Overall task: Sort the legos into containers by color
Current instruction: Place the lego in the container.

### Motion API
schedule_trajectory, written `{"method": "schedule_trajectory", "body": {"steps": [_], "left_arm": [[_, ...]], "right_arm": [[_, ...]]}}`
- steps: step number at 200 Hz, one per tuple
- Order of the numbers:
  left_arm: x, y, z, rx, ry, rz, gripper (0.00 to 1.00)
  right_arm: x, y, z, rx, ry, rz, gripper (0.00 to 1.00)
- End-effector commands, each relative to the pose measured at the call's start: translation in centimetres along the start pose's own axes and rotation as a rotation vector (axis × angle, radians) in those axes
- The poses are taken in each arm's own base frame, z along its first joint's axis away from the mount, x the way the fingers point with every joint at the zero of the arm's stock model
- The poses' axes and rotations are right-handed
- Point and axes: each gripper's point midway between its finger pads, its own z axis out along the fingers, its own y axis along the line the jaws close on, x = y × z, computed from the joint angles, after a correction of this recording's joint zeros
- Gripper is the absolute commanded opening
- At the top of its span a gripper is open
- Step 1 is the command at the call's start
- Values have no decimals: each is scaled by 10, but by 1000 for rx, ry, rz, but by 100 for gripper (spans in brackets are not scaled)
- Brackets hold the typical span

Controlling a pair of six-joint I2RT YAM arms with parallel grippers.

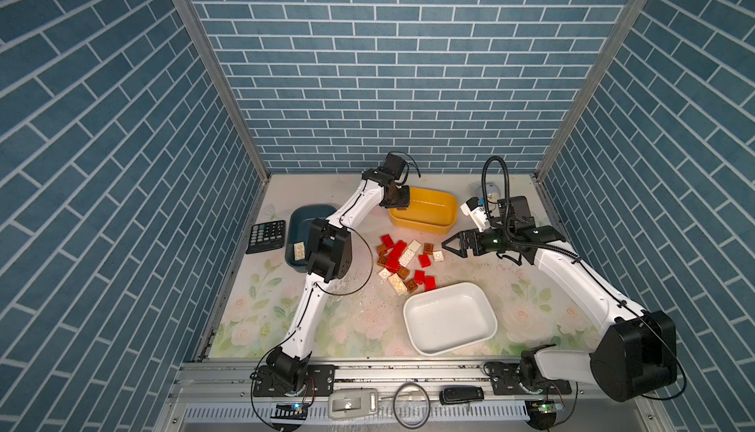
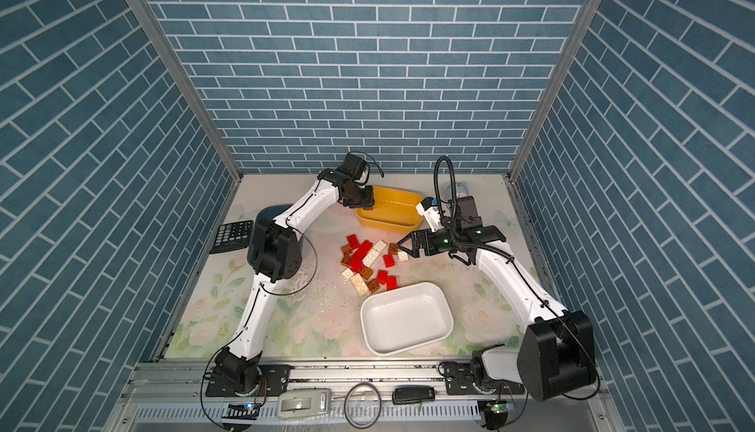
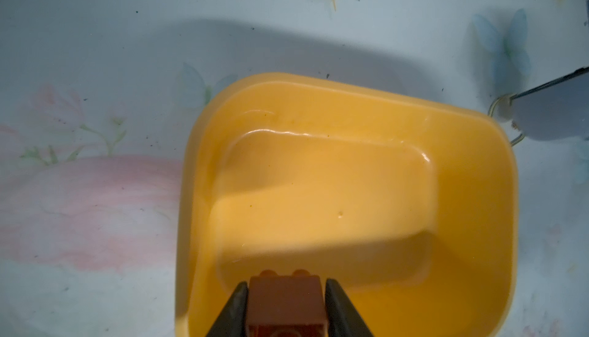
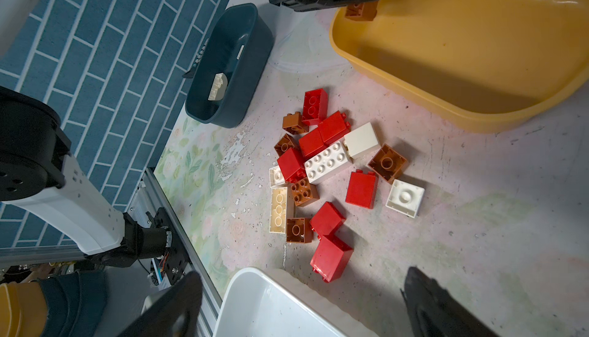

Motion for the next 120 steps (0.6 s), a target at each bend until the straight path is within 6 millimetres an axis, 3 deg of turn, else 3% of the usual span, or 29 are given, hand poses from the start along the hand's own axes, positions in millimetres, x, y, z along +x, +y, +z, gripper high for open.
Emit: {"method": "schedule_trajectory", "body": {"steps": [1,20,47,89,120], "left_arm": [[-8,-15,5,38,-31,-5,54],[-12,-13,-3,19,-46,9,69],[-10,-10,-29,-27,-35,47,73],[38,6,-80,-157,72,154,76],[81,17,-103,-164,148,240,76]], "right_arm": [[-3,3,-8,9,-14,-3,99],[-2,3,-8,8,-13,1,99],[-2,4,-8,-3,-10,2,99],[0,10,-9,-32,11,-6,99],[3,11,-8,-45,28,-11,99]]}}
